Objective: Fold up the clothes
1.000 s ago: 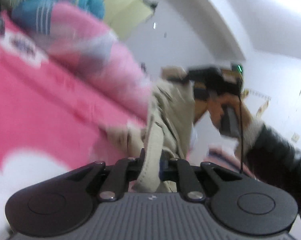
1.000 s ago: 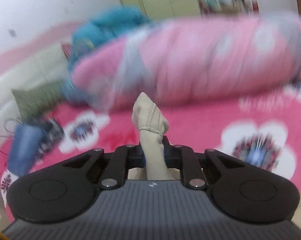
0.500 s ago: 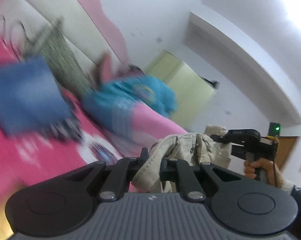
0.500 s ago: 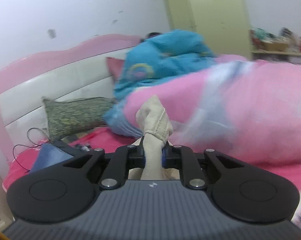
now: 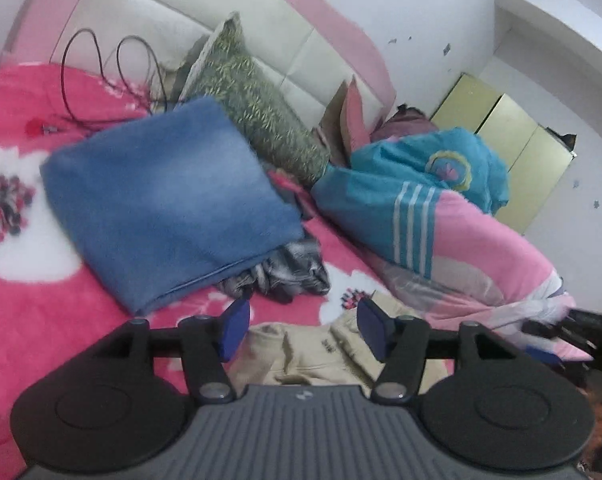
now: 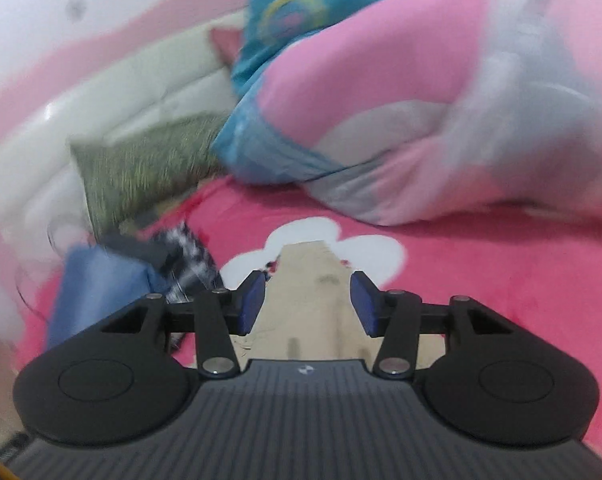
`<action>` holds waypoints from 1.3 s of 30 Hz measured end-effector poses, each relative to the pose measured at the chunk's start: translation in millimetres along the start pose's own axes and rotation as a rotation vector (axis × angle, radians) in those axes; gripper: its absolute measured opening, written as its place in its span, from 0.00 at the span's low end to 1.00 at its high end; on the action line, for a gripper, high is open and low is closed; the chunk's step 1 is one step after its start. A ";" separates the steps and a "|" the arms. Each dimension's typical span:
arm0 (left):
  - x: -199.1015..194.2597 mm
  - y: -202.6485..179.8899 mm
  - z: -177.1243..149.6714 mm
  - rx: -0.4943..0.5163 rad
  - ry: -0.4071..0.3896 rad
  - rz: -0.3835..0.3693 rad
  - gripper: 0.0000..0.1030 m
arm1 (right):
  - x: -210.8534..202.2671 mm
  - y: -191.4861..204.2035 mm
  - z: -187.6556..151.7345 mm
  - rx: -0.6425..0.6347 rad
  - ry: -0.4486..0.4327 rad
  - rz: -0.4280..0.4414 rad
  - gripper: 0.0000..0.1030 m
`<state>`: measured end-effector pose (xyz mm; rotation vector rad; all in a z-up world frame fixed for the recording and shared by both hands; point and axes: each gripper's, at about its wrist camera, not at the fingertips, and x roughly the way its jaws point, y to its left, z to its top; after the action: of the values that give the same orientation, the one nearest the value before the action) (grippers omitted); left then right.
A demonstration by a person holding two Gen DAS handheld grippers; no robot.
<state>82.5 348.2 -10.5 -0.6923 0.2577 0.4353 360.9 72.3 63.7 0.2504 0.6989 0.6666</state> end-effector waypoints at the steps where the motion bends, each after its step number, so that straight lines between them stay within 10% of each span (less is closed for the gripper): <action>1: -3.7 -2.7 1.6 0.003 -0.004 -0.007 0.61 | -19.3 -12.4 2.3 0.037 -0.012 0.006 0.45; 10: -65.9 -40.5 -21.3 -0.032 -0.069 -0.037 0.68 | -241.8 -109.9 -44.1 0.143 -0.143 -0.101 0.55; 18: -76.1 -139.5 -92.3 0.239 0.139 -0.243 0.71 | -354.4 -183.6 -138.6 0.291 -0.076 -0.219 0.58; 25: -57.8 -201.1 -175.5 0.512 0.184 -0.359 0.71 | -342.1 -239.6 -179.9 0.411 0.005 -0.218 0.58; 35: 5.0 -180.2 -222.6 0.542 0.346 -0.310 0.70 | -242.2 -288.1 -160.4 0.404 0.065 -0.158 0.66; 39: 12.0 -169.3 -217.9 0.475 0.363 -0.341 0.70 | -227.1 -283.7 -164.9 0.397 0.018 -0.152 0.11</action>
<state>153.5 91.1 -82.5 -0.3307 0.5550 -0.0860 257.9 -291.6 -63.8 0.5505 0.8568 0.3809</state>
